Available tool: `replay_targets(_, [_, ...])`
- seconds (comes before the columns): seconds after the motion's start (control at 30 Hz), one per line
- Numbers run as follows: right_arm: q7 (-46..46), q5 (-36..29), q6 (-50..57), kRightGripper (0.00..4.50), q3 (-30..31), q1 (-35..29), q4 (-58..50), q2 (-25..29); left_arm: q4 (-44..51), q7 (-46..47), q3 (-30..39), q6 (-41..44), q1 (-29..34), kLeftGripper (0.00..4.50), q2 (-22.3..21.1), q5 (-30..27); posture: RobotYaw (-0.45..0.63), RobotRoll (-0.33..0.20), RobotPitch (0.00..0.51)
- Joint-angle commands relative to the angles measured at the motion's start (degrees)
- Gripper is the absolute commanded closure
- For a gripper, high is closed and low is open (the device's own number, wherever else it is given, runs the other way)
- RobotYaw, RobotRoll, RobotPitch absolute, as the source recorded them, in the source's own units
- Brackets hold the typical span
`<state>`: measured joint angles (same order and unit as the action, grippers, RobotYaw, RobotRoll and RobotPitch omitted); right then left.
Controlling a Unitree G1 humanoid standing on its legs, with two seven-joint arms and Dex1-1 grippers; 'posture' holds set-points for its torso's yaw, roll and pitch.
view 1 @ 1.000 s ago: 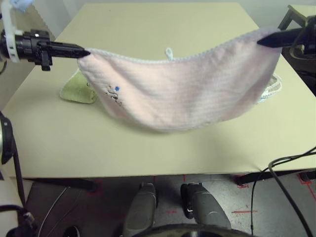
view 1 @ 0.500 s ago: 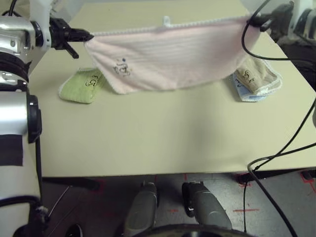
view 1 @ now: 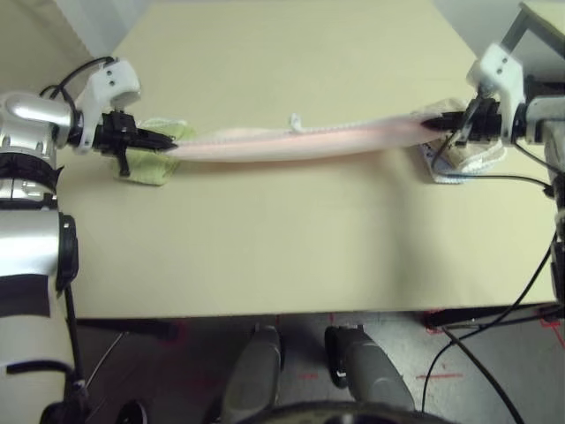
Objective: Fold the towel and set it aside.
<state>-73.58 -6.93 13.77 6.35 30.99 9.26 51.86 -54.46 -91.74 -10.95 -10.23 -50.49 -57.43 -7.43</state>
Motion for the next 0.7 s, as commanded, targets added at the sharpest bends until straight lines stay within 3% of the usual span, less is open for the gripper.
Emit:
replay_targets(0.03, [-0.4,-0.2,1.4,4.5,-0.8,-6.6,-10.7,3.6,13.8,-0.8,-1.6,4.0,8.1,4.46,-3.5,-8.3,0.04,0.0,0.15])
replay_targets(0.17, [-2.4,-2.6,1.7,4.5,-1.9,-15.4,-18.1,6.9,25.7,-0.8,-0.4,9.0,17.1,4.46,-8.0,-13.7,0.04,0.0,0.147])
replay_targets(0.37, [-3.9,-2.6,-11.1,4.5,-4.9,-22.2,-15.4,9.0,35.3,-0.8,2.0,13.9,25.3,4.46,-13.4,-18.6,0.04,0.0,0.145])
replay_targets(0.57, [-3.1,-0.8,-16.6,4.5,-6.5,-25.3,-13.0,11.6,31.1,-0.8,1.8,7.6,28.4,4.46,-16.9,-15.6,0.04,0.0,0.147])
replay_targets(0.7, [-0.3,1.5,-20.6,4.5,-8.1,-26.1,-10.9,12.9,27.4,-0.8,2.0,3.1,29.5,4.46,-17.1,-13.9,0.04,0.0,0.146])
